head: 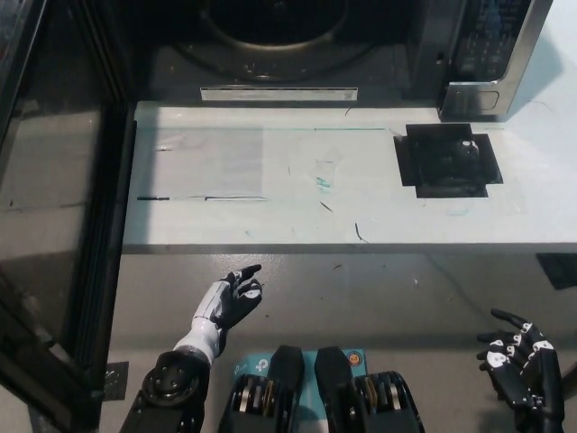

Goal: A microwave is kept infront of the robot with its door slightly ajar. The robot uses its right hand to push the door towards the left to open it.

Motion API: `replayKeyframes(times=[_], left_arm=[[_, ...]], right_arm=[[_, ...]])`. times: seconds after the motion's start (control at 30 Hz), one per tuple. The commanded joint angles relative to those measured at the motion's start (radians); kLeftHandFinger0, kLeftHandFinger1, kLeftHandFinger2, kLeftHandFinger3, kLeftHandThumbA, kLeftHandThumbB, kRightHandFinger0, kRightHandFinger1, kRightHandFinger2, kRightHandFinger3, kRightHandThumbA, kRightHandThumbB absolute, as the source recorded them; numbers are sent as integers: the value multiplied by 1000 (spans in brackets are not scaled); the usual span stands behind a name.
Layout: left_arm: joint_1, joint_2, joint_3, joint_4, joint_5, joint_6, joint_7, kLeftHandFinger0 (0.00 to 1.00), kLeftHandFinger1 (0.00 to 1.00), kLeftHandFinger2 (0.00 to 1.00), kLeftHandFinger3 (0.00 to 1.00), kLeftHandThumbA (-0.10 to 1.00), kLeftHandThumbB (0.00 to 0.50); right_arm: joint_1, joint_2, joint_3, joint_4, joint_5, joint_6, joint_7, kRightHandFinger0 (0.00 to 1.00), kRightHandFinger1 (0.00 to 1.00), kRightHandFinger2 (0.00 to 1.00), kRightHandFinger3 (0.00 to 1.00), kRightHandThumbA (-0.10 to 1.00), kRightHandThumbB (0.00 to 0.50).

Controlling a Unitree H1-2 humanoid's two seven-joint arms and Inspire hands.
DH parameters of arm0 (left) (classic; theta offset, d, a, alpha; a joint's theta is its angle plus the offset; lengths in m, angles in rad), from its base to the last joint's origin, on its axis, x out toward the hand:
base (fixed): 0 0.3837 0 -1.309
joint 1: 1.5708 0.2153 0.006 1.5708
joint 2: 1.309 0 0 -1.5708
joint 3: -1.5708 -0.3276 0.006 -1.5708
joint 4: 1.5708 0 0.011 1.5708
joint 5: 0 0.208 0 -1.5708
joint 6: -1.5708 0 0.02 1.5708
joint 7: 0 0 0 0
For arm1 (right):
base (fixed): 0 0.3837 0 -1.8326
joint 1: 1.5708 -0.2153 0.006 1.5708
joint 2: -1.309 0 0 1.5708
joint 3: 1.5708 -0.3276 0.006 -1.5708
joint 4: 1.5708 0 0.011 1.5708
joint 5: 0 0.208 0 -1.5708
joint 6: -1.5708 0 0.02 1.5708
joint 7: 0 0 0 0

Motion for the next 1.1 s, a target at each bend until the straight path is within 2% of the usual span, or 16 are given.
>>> replayKeyframes(times=[0.0,0.2,0.27,0.47,0.5,0.6,0.67,0.73,0.83,0.9,1.07], left_arm=[[-43,-2,6,-4,-6,-44,1,1000,1000,1000,813,265,313],[-39,-3,7,-11,-7,-37,2,1000,1000,994,792,284,347],[-39,-3,10,-7,-12,-39,-4,1000,1000,1000,810,274,323],[-37,-5,19,-3,-17,-44,6,1000,1000,995,804,277,336],[-36,-4,24,-5,-24,-36,5,1000,978,965,804,270,327],[-30,-1,42,4,-43,-32,-6,936,935,943,838,263,305],[-28,6,49,10,-47,-21,-16,966,956,965,892,281,309],[-27,8,49,9,-43,-18,-19,971,963,970,904,286,312],[-25,15,35,9,-23,-21,-16,1000,1000,992,902,280,309],[-23,11,41,9,-37,-31,-27,982,963,952,820,270,349],[-22,10,41,5,-34,-25,-26,942,940,946,820,268,330]], right_arm=[[-23,-9,-6,-24,18,-42,-4,261,306,398,641,143,194],[-19,-8,-4,-26,18,-41,-5,256,302,408,665,122,186],[-20,-10,-5,-24,21,-40,-3,255,297,407,665,115,187],[-21,-10,-6,-28,27,-33,-1,258,303,419,665,117,196],[-21,-10,-6,-29,26,-33,-1,258,302,418,666,118,194],[-18,-11,-4,-29,25,-34,2,257,302,419,670,114,189],[-18,-10,-6,-29,30,-30,2,259,296,415,665,121,197],[-18,-12,-5,-27,30,-36,4,261,297,413,662,128,196],[-18,-10,-4,-28,37,-39,7,255,297,408,655,120,194],[-19,-11,-4,-24,32,-39,2,247,292,410,649,116,198],[-17,-11,-3,-27,35,-38,2,243,292,413,643,119,198]])
